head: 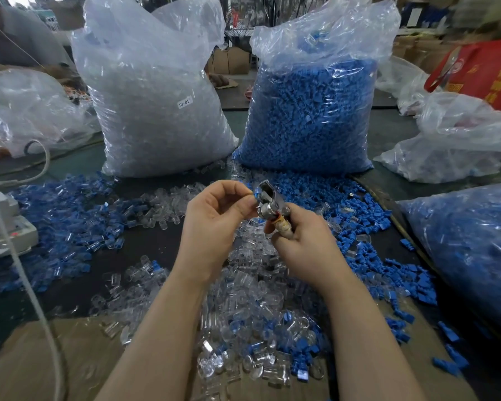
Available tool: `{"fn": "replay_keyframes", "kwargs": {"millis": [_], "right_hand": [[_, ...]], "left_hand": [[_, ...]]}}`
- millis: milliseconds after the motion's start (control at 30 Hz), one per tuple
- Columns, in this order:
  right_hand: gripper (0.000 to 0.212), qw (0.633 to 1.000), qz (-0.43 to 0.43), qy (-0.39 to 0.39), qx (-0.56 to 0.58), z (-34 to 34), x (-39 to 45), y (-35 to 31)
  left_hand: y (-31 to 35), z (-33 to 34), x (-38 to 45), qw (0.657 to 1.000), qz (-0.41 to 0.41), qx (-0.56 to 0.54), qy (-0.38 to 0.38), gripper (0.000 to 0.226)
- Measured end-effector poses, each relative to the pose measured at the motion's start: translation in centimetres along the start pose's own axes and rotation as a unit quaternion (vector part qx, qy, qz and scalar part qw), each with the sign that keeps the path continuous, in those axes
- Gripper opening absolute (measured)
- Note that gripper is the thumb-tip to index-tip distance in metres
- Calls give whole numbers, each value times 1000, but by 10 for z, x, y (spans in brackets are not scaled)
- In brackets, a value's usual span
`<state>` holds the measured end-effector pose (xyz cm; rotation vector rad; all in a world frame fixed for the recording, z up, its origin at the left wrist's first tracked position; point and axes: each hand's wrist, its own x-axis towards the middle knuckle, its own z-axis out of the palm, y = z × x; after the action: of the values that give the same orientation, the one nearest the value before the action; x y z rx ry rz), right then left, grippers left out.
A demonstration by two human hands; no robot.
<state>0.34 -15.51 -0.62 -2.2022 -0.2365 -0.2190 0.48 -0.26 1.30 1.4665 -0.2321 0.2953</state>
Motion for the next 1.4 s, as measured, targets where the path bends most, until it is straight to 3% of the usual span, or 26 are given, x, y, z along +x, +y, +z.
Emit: {"fn": "replay_keyframes", "kwargs": {"millis": [133, 233, 300, 400, 467, 567, 733, 833, 900, 967, 1033, 1100, 1233, 1400], "right_hand": [[20, 1000, 4, -6, 6, 0, 0, 0], [22, 1000, 9, 9, -8, 0, 1, 1], [21, 999, 12, 31, -13, 0, 2, 4], [14, 999, 12, 53, -5, 0, 2, 7], [11, 998, 6, 55, -5, 1, 3, 7], [11, 999, 8, 50, -15, 1, 4, 7], [11, 998, 9, 45, -37, 2, 4, 9], [3, 998, 14, 44, -38, 2, 5, 10], [2, 998, 15, 46, -37, 1, 4, 10], [3, 998, 14, 46, -40, 1, 4, 10], [3, 998, 14, 45, -48, 1, 4, 10], [7, 997, 12, 45, -56, 1, 5, 10], [8, 997, 8, 45, -57, 1, 4, 10], [5, 997, 10, 46, -55, 2, 4, 10]], "left_hand": [[4, -4, 3, 999, -32, 10, 12, 10], [8, -25, 7, 991, -45, 106, 73, 11], [7, -52, 11, 956, -47, 252, 141, 9], [2, -94, 9, 842, -88, 482, 226, 4], [-6, -113, 4, 786, -139, 542, 263, 9], [-13, -129, -1, 757, -195, 546, 301, 14], [-12, -126, 0, 748, -193, 550, 318, 22], [-8, -114, 3, 753, -157, 579, 269, 26], [-1, -101, 6, 814, -111, 538, 189, 15], [6, -86, 8, 866, -130, 481, 44, 13], [8, -74, 10, 858, -183, 468, -105, 15], [6, -66, 11, 828, -223, 483, -177, 18], [-2, -59, 10, 798, -233, 517, -205, 24], [-5, -56, 8, 804, -211, 519, -197, 21]]}}
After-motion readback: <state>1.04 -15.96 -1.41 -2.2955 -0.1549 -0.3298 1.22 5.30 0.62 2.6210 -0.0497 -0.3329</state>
